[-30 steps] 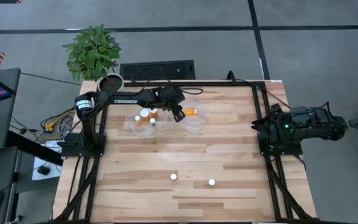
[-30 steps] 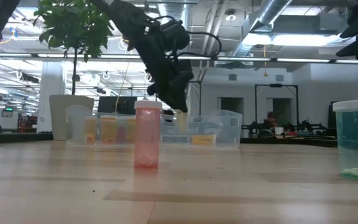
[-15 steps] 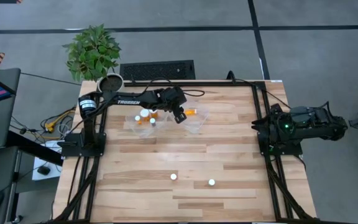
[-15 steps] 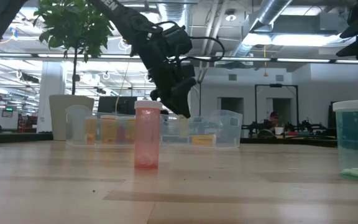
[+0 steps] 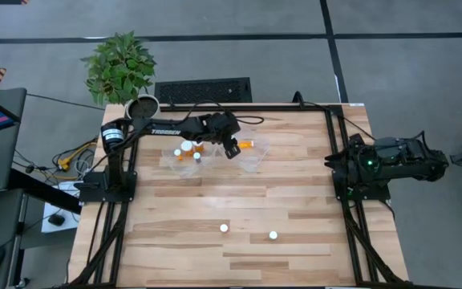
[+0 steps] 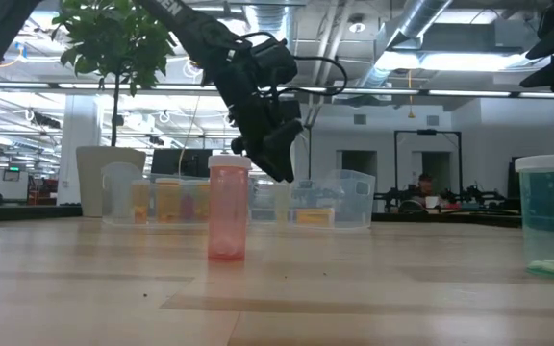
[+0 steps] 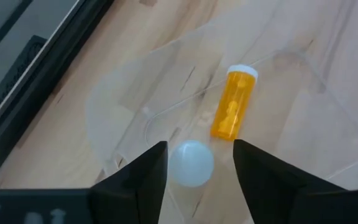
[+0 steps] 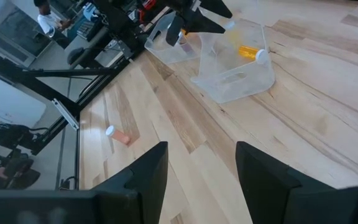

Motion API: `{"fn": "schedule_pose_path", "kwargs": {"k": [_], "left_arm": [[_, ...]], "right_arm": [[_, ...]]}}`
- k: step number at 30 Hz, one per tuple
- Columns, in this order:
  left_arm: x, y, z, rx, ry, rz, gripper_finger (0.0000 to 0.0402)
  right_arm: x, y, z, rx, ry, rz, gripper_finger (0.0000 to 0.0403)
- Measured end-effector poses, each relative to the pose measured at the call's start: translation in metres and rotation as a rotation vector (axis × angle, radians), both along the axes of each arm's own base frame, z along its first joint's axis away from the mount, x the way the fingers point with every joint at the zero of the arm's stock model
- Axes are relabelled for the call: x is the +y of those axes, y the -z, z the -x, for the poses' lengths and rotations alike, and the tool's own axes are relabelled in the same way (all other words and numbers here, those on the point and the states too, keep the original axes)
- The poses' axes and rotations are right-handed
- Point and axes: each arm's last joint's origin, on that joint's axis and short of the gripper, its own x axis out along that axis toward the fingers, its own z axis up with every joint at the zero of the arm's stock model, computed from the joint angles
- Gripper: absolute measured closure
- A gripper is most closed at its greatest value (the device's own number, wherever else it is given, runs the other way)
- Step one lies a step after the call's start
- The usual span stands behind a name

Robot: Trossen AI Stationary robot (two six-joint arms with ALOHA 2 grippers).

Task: Pick and place medicine bottles into bin by pill shape (circle, oval)
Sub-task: Put the small pink tablet bottle into the right transparent bin

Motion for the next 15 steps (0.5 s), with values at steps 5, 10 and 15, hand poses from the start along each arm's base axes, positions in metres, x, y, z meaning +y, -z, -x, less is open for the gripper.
{"fn": "schedule_pose_path", "kwargs": {"k": [5, 10, 15], "left_arm": [[0.000, -0.013, -0.004, -0.018, 0.006, -0.003, 0.0207], [-0.006, -0.035, -0.011, 0.016, 0.046, -0.026, 0.0181], [-0.013, -0.068, -0.017, 0.022, 0.062, -0.052, 0.0169]], "right_arm": [[0.000, 0.000, 0.000, 0.000, 0.000, 0.000, 0.0202], [0.000, 0.000, 0.000, 0.000, 0.000, 0.000, 0.0202], [0.000, 0.000, 0.000, 0.001, 0.000, 0.000, 0.0202]]}}
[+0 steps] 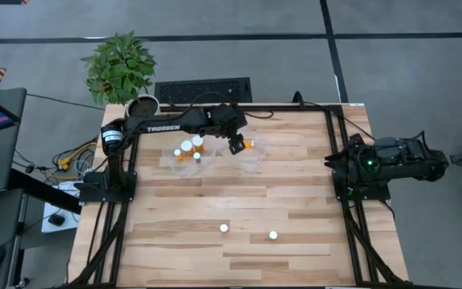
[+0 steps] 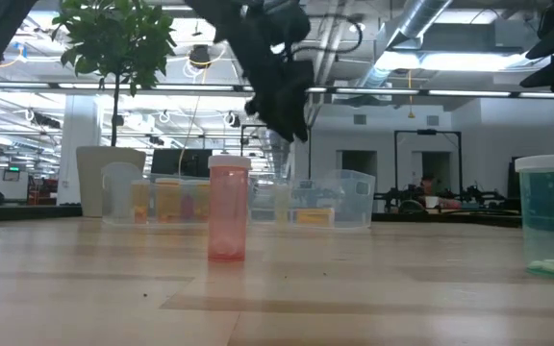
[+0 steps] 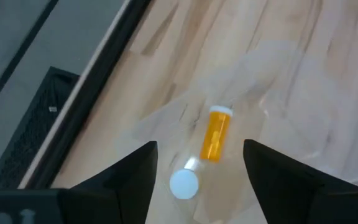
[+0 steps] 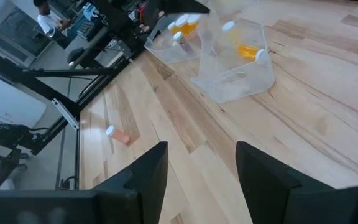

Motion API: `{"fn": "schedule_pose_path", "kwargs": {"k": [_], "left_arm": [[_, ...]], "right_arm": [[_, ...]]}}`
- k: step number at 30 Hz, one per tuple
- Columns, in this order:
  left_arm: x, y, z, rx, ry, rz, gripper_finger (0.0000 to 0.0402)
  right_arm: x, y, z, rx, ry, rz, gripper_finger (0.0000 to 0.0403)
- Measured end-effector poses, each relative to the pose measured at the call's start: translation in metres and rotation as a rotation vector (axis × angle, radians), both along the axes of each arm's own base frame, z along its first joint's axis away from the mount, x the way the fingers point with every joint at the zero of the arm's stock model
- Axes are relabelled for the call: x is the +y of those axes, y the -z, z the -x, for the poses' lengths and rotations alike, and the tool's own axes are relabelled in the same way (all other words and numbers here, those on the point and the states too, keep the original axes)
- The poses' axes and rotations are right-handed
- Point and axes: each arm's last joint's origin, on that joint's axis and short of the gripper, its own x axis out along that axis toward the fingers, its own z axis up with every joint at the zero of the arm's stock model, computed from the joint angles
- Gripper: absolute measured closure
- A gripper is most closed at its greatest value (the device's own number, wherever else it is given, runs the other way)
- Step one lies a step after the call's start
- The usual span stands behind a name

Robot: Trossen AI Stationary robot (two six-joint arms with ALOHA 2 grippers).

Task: Pick and place medicine bottles into bin by pill shape (circle, oval)
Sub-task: Put the small pink tablet bottle into the right transparent bin

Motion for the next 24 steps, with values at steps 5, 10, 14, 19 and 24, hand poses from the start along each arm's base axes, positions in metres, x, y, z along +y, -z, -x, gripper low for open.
{"fn": "schedule_pose_path", "kwargs": {"k": [5, 10, 14, 19, 24], "left_arm": [[-0.021, -0.037, -0.007, -0.038, 0.043, 0.021, 0.0168], [-0.056, -0.062, -0.008, -0.009, 0.126, 0.047, 0.0168], [-0.090, -0.073, -0.007, 0.010, 0.195, 0.120, 0.0174], [-0.133, -0.071, -0.004, 0.044, 0.238, 0.213, 0.0177], [-0.177, -0.069, 0.000, 0.047, 0.254, 0.235, 0.0177]], "right_arm": [[0.000, 0.000, 0.000, 0.000, 0.000, 0.000, 0.0202], [0.000, 0.000, 0.000, 0.000, -0.001, -0.001, 0.0202], [0.000, 0.000, 0.000, 0.001, 0.001, -0.007, 0.0202], [0.000, 0.002, 0.001, 0.020, 0.001, -0.006, 0.0202], [0.000, 0.003, 0.001, 0.034, 0.001, -0.005, 0.0202]]}}
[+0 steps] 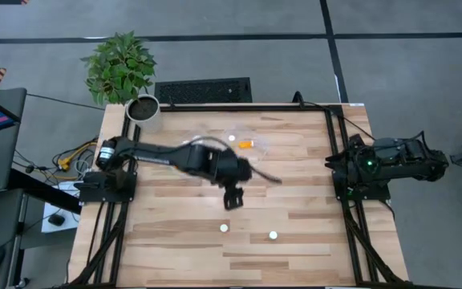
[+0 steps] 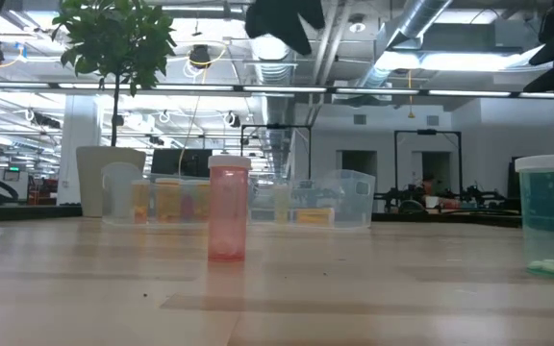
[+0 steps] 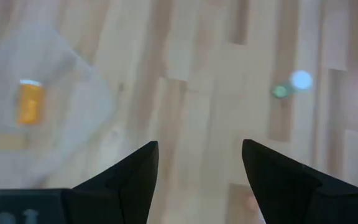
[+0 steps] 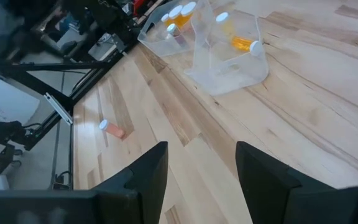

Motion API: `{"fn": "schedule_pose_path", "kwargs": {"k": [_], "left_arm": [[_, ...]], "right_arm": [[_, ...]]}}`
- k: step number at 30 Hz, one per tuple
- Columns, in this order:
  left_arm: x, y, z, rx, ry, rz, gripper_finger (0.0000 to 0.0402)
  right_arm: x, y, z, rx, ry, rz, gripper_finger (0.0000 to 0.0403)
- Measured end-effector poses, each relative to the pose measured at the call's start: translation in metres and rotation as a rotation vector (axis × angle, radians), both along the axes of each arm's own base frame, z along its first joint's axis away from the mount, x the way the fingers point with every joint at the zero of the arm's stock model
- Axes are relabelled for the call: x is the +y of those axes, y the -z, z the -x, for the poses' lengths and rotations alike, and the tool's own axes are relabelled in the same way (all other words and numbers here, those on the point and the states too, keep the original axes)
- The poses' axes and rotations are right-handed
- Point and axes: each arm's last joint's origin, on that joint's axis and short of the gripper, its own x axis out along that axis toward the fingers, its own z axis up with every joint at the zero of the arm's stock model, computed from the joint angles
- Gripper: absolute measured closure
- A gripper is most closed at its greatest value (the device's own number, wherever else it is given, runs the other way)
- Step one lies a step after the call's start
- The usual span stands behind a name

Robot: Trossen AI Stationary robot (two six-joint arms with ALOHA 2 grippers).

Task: Pick and place medicine bottles into bin by pill shape (circle, oval)
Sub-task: Put the small pink tablet bottle into the right transparent bin

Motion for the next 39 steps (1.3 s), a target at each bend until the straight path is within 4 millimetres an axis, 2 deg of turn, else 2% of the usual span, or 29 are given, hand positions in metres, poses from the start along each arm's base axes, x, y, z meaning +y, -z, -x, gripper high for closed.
{"fn": "schedule_pose_path", "kwargs": {"k": [8, 13, 17, 21, 23, 26, 36, 39], "left_arm": [[-0.065, 0.004, 0.014, 0.004, 0.056, 0.027, 0.0175], [-0.095, 0.004, 0.025, -0.016, 0.071, -0.018, 0.0149], [-0.111, 0.023, 0.028, -0.014, 0.089, -0.023, 0.0122], [-0.128, 0.057, 0.032, -0.022, 0.132, -0.017, 0.0109], [-0.133, 0.076, 0.033, -0.037, 0.148, -0.005, 0.0108], [-0.137, 0.093, 0.032, -0.093, 0.159, 0.028, 0.0108], [-0.130, 0.134, 0.047, -0.001, 0.197, -0.035, 0.0107], [-0.128, 0.143, 0.050, 0.006, 0.156, -0.046, 0.0107]], "right_arm": [[0.000, 0.000, 0.000, -0.001, 0.001, -0.002, 0.0202], [0.000, 0.000, 0.000, -0.001, 0.000, -0.002, 0.0202], [0.000, 0.000, 0.000, 0.000, -0.003, 0.005, 0.0202], [0.000, 0.000, 0.000, 0.001, -0.004, 0.007, 0.0202], [0.000, 0.000, 0.000, 0.002, -0.004, 0.007, 0.0202], [0.000, 0.000, 0.000, 0.002, -0.004, 0.007, 0.0202], [0.000, 0.000, 0.000, 0.000, -0.001, 0.001, 0.0202], [0.000, 0.000, 0.000, 0.000, -0.001, 0.001, 0.0202]]}}
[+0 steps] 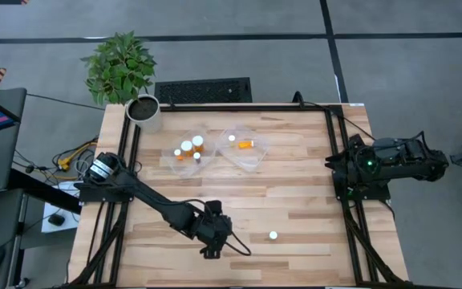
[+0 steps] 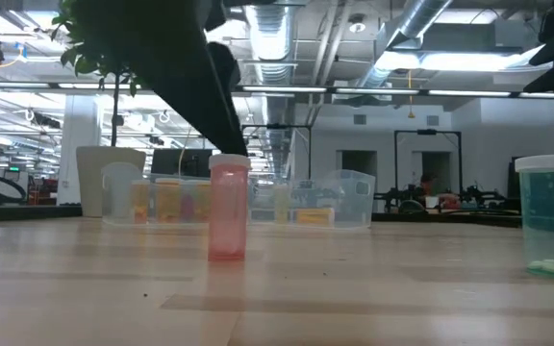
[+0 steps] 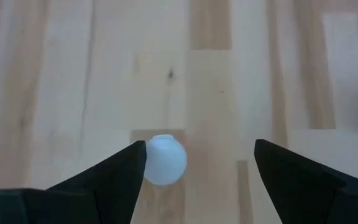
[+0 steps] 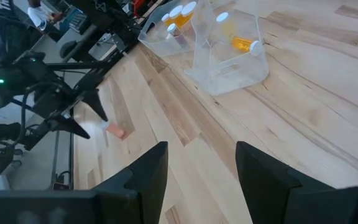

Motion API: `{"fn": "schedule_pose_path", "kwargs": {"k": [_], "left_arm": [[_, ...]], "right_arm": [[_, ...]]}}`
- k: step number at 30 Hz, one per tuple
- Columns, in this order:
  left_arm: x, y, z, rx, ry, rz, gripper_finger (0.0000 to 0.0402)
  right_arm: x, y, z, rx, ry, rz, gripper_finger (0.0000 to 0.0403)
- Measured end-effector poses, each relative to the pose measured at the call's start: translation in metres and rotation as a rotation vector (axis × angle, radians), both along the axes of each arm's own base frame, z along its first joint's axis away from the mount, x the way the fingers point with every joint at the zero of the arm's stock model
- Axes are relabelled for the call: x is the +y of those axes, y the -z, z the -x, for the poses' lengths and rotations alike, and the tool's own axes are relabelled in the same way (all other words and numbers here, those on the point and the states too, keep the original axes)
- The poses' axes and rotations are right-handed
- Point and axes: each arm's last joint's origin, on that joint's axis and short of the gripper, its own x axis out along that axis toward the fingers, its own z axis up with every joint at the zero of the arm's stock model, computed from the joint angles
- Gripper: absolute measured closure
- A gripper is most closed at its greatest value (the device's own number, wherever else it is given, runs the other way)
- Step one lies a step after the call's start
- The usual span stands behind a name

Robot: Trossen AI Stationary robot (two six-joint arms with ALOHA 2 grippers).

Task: Pick and place medicine bottles into bin by pill shape (circle, oval)
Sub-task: Put the small pink tablet bottle into the right transparent bin

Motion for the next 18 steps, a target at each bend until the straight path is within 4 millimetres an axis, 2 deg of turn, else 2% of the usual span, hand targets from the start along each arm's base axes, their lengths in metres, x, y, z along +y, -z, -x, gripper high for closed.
{"fn": "schedule_pose_path", "kwargs": {"k": [12, 18], "left_arm": [[0.010, 0.002, -0.002, 0.026, 0.002, -0.037, 0.0108], [0.019, 0.004, -0.002, 0.072, 0.003, -0.050, 0.0124]], "right_arm": [[0.000, 0.000, 0.000, 0.000, -0.001, 0.002, 0.0202], [0.000, 0.000, 0.000, 0.000, -0.002, 0.003, 0.0202]]}}
